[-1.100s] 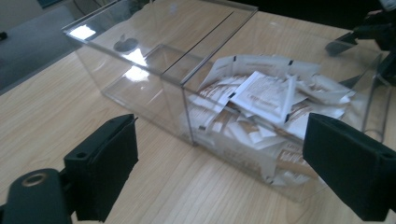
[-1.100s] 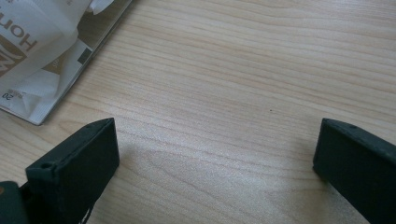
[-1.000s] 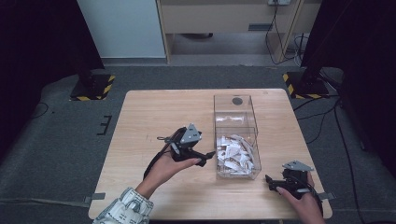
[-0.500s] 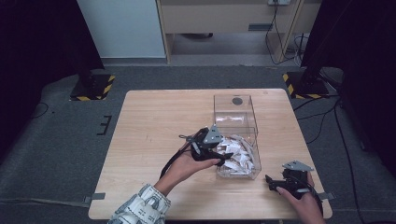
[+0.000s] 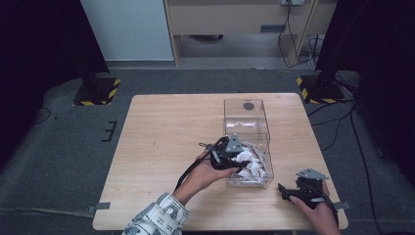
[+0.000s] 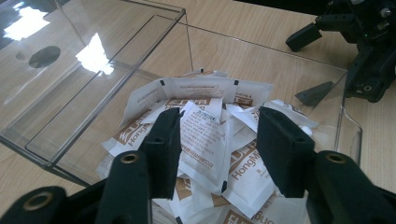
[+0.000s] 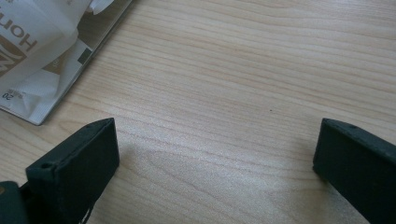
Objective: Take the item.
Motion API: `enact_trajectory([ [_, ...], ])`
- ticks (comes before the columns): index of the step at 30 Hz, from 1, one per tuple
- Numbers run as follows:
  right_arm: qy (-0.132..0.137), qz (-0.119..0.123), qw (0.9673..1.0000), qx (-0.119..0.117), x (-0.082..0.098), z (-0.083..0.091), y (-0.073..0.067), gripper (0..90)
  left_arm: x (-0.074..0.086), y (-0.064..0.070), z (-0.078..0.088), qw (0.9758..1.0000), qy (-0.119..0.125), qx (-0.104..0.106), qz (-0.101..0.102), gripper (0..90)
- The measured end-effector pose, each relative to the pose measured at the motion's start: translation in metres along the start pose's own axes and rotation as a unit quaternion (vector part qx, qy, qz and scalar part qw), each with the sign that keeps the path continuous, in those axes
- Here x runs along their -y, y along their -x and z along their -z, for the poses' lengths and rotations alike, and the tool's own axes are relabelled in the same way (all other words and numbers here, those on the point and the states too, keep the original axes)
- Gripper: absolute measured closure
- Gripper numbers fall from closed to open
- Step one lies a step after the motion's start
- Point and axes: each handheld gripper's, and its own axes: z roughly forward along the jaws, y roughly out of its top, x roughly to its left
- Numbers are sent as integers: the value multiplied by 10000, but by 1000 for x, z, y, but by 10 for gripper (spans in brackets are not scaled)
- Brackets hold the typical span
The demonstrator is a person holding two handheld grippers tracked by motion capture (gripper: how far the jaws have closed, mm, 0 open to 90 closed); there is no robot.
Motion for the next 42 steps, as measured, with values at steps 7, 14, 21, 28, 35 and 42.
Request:
enact_trajectory([
  [7, -2, -5, 10000, -4, 0, 0, 0, 7, 0, 3, -9, 9998, -175, 104, -74, 600],
  [14, -1, -7, 10000, -6, 0, 0, 0, 7, -3, 6, -19, 9995, -284, 67, -93, 635],
  [21, -14, -17, 10000, -11, 0, 0, 0, 8, -1, 3, -23, 9989, -467, 9, 19, 724],
  [28, -13, -16, 10000, -11, 0, 0, 0, 8, 0, -1, -20, 9988, -445, 173, 53, 889],
  [35, -13, -19, 10000, -10, 0, 0, 0, 8, -2, -3, -11, 9994, -229, 220, 126, 897],
  [42, -3, -20, 10000, -4, 0, 0, 0, 8, -3, -11, 0, 9995, 18, 211, 242, 897],
])
